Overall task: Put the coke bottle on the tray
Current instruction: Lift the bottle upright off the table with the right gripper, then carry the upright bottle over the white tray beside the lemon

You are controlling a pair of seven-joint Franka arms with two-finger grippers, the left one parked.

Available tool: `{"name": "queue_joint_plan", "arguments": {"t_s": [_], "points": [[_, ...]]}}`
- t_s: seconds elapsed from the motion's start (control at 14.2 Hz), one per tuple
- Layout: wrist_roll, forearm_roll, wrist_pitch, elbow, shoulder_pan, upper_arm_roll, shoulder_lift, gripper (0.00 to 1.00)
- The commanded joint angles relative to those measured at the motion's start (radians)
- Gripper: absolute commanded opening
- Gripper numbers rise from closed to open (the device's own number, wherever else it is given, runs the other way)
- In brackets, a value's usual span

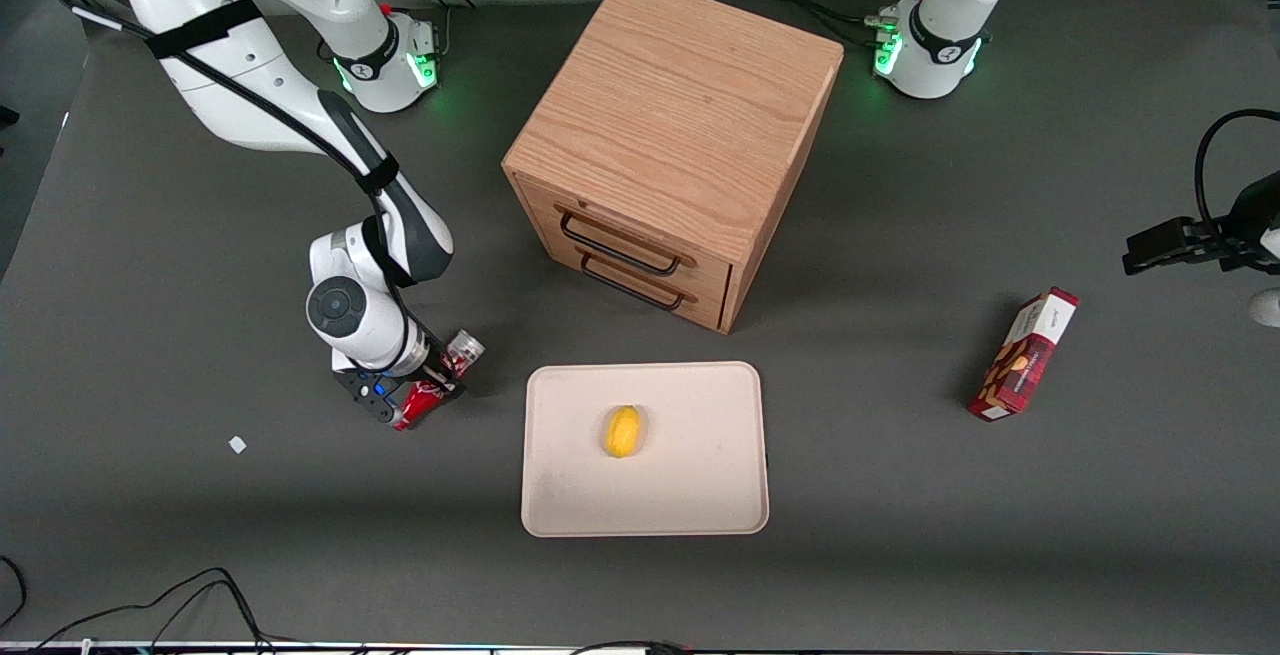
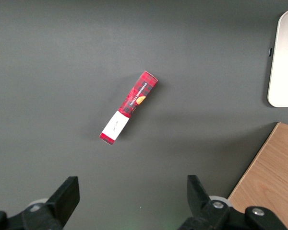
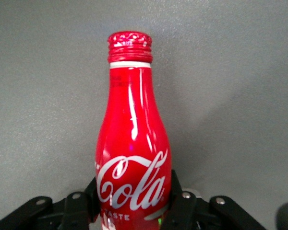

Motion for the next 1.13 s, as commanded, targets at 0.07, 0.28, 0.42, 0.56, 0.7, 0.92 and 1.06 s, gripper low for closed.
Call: {"name": "queue_joint_plan", "arguments": {"t_s": [0.07,0.28,0.42,0.56,0.7,0.92,1.06], "points": [[0.017,-0.033,-0.076,0.005,-0.011,0.005,-0.084,0.00],[-0.058,-0.020,-0.303,0.043,-0.012,0.014,-0.203,0.00],[-0.098,0.002,-0.442,0.097,-0.021,0.026,-0.259,0.00],[-0.193,0.072,-0.625,0.192,-0.040,0.031,-0.313,0.00],[-0.239,0.091,-0.797,0.288,-0.051,0.032,-0.359,0.00],[-0.270,0.091,-0.944,0.428,-0.051,0.032,-0.362,0.00],[-0.279,0.089,-0.957,0.503,-0.045,0.031,-0.319,0.00]]}}
